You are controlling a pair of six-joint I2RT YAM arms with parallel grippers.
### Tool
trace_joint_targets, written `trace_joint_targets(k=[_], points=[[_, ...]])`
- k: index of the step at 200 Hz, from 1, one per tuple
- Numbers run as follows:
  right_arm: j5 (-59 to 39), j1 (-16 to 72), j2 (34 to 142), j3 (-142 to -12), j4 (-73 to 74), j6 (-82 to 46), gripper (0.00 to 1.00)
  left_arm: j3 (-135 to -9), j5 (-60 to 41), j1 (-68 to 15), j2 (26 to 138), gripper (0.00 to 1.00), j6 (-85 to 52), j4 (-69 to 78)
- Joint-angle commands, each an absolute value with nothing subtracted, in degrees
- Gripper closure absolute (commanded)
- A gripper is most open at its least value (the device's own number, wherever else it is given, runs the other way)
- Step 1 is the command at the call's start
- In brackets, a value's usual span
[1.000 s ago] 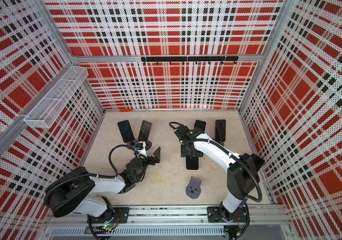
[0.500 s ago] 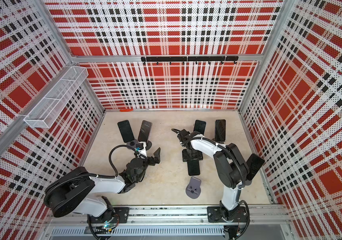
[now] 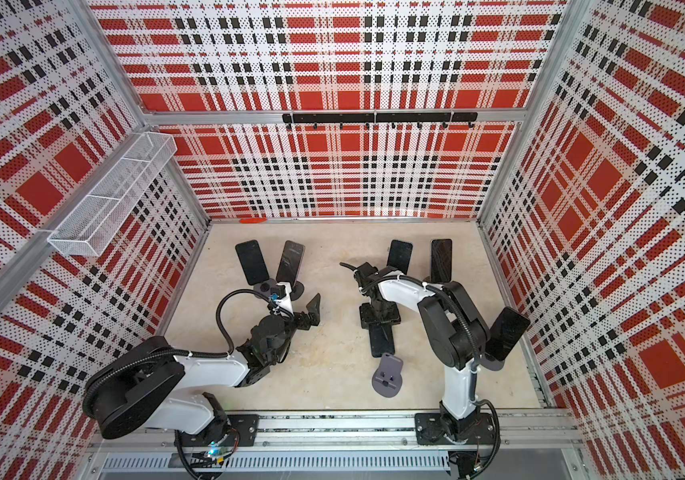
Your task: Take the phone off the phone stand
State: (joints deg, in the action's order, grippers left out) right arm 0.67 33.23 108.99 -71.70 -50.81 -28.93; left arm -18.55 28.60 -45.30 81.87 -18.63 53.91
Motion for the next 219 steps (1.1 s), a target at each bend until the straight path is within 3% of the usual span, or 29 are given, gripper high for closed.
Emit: trace_joint_targets(k=[1,219], points=[[0.36,33.18,110.33,-70.97,-49.39,-28.39,0.24,-19.16,29.18,-44.82,81.1,0.02,-18.02,53.61],[-1.58,33.2,108.41,-67.92,-45.26,-30.38,0.19,-19.42,29.09,-44.74,81.69,0.02,-18.34,53.59]])
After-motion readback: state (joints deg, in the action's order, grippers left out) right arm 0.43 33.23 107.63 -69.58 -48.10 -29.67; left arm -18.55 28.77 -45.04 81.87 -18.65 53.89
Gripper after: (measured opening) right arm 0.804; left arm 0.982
